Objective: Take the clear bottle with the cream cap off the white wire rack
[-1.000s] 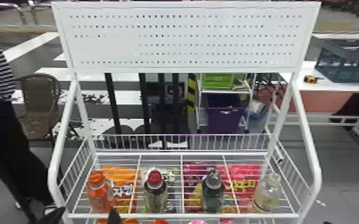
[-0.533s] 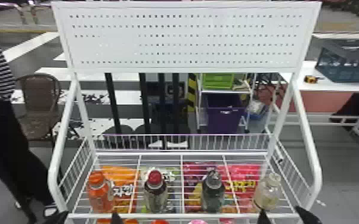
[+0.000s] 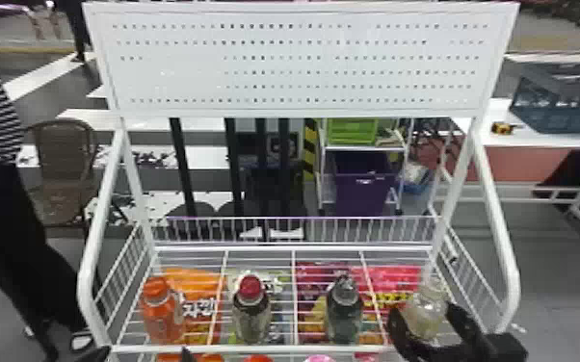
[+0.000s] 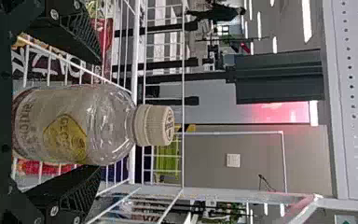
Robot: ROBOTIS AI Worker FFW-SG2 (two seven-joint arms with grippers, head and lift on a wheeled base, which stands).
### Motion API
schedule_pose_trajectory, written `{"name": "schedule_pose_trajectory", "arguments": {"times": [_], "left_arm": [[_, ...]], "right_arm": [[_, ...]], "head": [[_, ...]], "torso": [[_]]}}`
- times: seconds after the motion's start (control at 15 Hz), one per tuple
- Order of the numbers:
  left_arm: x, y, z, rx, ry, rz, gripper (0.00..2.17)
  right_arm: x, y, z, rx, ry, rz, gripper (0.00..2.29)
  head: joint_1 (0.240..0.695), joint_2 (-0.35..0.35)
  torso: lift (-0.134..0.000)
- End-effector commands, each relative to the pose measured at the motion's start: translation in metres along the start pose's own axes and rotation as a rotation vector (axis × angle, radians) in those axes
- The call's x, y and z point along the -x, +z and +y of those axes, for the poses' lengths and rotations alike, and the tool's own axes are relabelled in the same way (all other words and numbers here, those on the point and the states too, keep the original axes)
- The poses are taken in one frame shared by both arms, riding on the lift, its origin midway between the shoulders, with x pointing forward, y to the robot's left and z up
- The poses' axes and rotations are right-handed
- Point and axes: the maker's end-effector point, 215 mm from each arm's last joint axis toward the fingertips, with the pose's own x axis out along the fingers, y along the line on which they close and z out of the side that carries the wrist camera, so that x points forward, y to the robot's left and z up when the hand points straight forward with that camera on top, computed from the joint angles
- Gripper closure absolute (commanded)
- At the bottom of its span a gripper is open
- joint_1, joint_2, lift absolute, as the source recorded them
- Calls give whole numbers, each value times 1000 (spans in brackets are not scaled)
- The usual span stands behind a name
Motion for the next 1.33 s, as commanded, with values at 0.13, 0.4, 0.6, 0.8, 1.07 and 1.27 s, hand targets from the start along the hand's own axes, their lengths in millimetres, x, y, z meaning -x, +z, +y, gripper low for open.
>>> {"name": "schedule_pose_trajectory", "arguments": {"times": [0.13,0.4,0.6,0.8,1.07,1.27], "left_arm": [[1,5,0,5,-1,-8,144],[-1,8,-4,12,-8,-14,144],[-1,7,-4,10,-7,-10,144],[-1,4,-4,6,-7,-8,144],[-3,2,-5,5,-10,-11,144],[-5,6,-4,7,-8,-26,144]], "right_arm": [[-5,9,-5,8,-62,3,1328],[6,34,-14,24,-85,-39,1652],[30,71,-5,24,-77,-48,1652],[68,91,-2,36,-78,-22,1652],[133,94,-12,62,-94,50,1652],[176,108,-16,68,-103,56,1652]], "head": [[499,0],[499,0],[499,0],[499,0],[499,0],[499,0]], "torso": [[0],[0],[0],[0],[0],[0]]}}
